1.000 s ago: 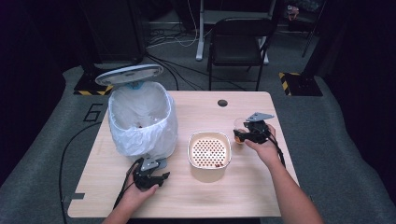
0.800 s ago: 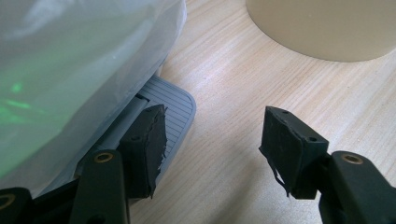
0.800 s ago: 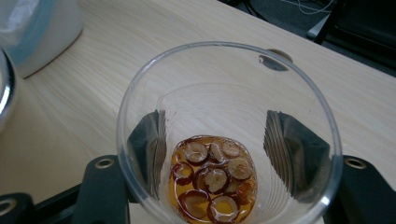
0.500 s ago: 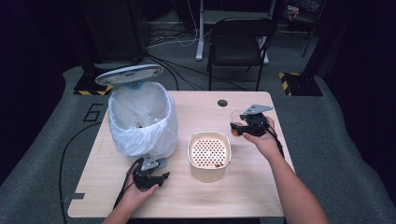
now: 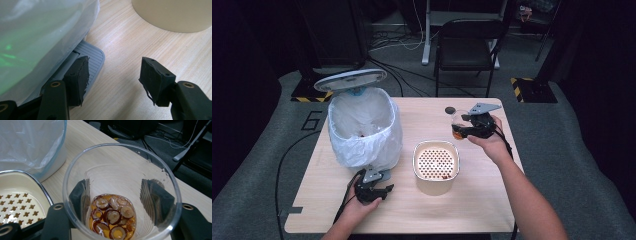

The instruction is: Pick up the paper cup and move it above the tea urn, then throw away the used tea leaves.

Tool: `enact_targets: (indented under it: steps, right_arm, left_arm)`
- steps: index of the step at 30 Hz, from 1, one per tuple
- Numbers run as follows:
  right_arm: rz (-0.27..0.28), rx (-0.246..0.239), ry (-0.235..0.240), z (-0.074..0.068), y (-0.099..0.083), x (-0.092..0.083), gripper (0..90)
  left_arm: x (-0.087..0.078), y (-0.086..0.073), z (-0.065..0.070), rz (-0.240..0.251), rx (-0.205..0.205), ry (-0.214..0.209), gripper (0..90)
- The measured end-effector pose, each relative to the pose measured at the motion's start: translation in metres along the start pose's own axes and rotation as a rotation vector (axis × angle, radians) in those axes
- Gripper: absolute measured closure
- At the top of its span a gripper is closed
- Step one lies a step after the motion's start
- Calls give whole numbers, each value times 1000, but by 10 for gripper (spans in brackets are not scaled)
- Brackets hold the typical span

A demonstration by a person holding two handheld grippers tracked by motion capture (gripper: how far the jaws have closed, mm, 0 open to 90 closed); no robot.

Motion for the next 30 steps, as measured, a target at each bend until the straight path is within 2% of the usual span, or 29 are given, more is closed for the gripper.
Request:
enact_targets:
  steps: [5, 8, 11, 12, 16, 22, 24, 26, 30]
  right_arm:
    - [20, -20, 12, -4, 10, -2, 413]
    - [40, -25, 35, -10, 18, -3, 414]
    - [46, -45, 38, -14, 21, -3, 415]
    - [55, -70, 40, -17, 26, -4, 415]
    - [65, -88, 49, -25, 32, -6, 416]
    - [82, -139, 57, -34, 39, -8, 422]
    - [84, -141, 58, -35, 39, -8, 423]
    - [97, -176, 54, -37, 40, -9, 429]
    - [103, -192, 53, -38, 41, -10, 433]
  left_arm:
    - [0, 0, 0, -1, 1, -1, 402]
    - [0, 0, 0, -1, 1, -2, 402]
    - [0, 0, 0, 0, 0, -1, 402]
    - [0, 0, 0, -1, 0, -2, 402]
    - [0, 0, 0, -1, 1, -1, 402]
    - [0, 0, 0, -2, 1, 0, 402]
    - [0, 0, 0, -2, 1, -1, 402]
    - [0, 0, 0, -2, 1, 0, 402]
    - [0, 0, 0, -2, 2, -1, 402]
Point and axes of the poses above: each handheld gripper's, and its own axes: x roughly forward along the jaws, y roughly out of its top, z roughly to its right, the point moved 10 cm from there along x, roughly forward along the jaws, and after that the axes turned 6 degrees about -y, right-handed, at the moved point
